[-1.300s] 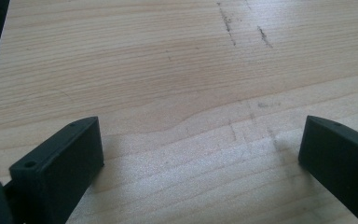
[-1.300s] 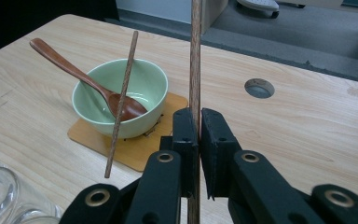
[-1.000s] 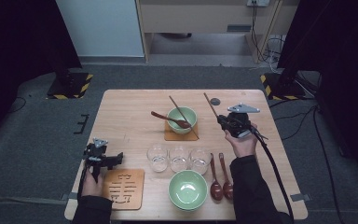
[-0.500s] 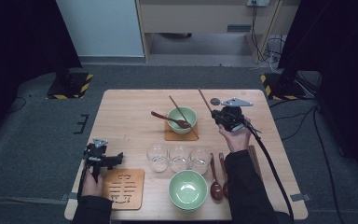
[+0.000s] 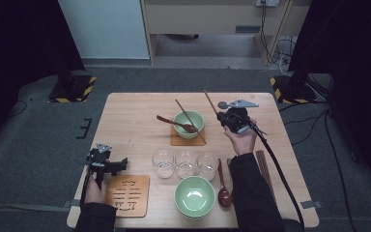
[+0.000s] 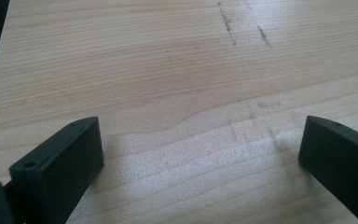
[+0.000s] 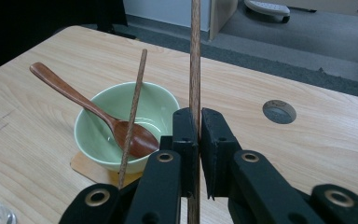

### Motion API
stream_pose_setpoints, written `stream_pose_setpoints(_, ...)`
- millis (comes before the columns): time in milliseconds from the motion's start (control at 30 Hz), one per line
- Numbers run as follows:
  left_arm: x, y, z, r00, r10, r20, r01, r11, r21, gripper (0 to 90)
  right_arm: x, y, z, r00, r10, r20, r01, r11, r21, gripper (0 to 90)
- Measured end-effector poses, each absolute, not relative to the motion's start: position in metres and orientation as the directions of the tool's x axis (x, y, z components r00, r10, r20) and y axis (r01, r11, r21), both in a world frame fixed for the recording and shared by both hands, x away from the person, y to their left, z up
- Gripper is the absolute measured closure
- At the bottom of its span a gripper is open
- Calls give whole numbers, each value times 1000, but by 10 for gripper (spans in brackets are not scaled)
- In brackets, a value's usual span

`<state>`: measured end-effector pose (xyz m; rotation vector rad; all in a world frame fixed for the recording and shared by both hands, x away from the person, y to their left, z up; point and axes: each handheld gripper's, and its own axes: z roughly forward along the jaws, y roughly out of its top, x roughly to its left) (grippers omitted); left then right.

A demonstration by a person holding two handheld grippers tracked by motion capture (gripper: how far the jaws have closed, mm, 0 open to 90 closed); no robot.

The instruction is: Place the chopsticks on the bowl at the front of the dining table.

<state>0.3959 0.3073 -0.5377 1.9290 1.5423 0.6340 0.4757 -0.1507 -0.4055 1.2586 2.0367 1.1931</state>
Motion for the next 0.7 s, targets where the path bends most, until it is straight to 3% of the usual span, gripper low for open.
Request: stream_pose_setpoints(700,396,307,-538,218,976,7,699,-161,697,0,494,-130,-404,-486,873,52,483,218,848,849)
